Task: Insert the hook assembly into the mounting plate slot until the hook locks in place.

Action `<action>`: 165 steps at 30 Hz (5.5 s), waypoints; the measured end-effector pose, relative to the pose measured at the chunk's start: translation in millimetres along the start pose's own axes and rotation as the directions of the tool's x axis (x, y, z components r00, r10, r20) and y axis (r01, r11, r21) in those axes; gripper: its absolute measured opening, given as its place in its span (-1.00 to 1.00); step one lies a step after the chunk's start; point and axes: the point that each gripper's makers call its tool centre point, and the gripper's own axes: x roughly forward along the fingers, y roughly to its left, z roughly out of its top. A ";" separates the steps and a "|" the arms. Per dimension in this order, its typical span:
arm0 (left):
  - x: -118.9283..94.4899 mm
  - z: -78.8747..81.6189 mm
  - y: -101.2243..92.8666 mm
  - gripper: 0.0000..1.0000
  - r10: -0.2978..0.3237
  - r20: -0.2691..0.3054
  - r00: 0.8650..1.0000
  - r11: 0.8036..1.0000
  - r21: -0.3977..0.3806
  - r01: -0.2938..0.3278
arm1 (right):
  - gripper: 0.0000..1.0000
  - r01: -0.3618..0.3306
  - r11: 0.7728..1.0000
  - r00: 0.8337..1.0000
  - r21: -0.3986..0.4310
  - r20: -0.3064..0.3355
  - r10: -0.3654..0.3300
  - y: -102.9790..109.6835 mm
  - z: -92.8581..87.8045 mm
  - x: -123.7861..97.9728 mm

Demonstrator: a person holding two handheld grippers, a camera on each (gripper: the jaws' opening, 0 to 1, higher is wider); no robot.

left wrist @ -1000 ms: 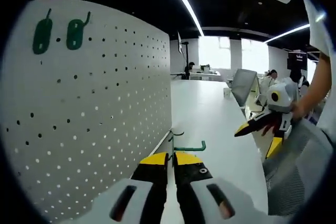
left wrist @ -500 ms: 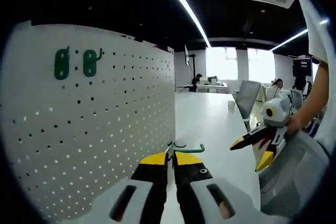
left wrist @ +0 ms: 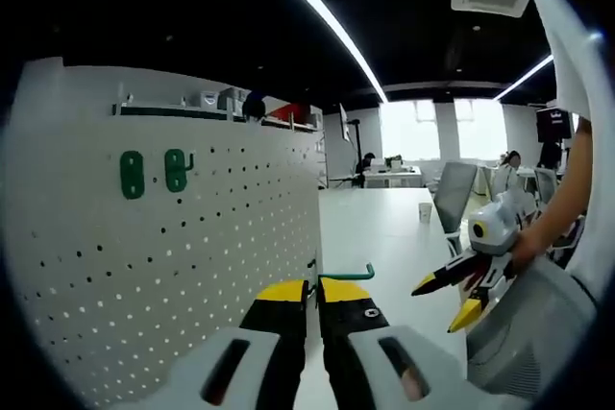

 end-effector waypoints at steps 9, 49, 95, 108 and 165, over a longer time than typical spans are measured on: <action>-14.2 5.3 -2.3 -0.91 0.027 0.022 0.999 1.000 -0.012 -0.026 | 0.45 0.000 1.000 1.000 0.009 0.003 0.000 -0.3 0.0 0.2; -33.2 16.4 1.6 -0.91 0.095 0.063 0.994 0.994 -0.057 -0.091 | 0.49 -0.100 0.991 0.937 -0.090 0.327 0.125 32.5 84.9 -21.1; -38.2 23.2 5.8 -0.92 0.127 0.096 0.987 0.991 -0.065 -0.121 | 0.29 -0.386 0.922 0.828 0.021 0.447 0.337 113.4 155.4 26.6; -39.6 23.1 6.8 -0.92 0.133 0.098 0.986 0.990 -0.066 -0.127 | 0.15 -0.479 0.864 0.793 0.154 0.499 0.350 127.1 170.3 37.3; -35.2 25.9 -4.6 -0.92 0.133 0.105 0.986 0.991 -0.046 -0.129 | -0.94 -0.574 0.692 0.790 0.438 0.521 0.325 135.9 181.7 67.0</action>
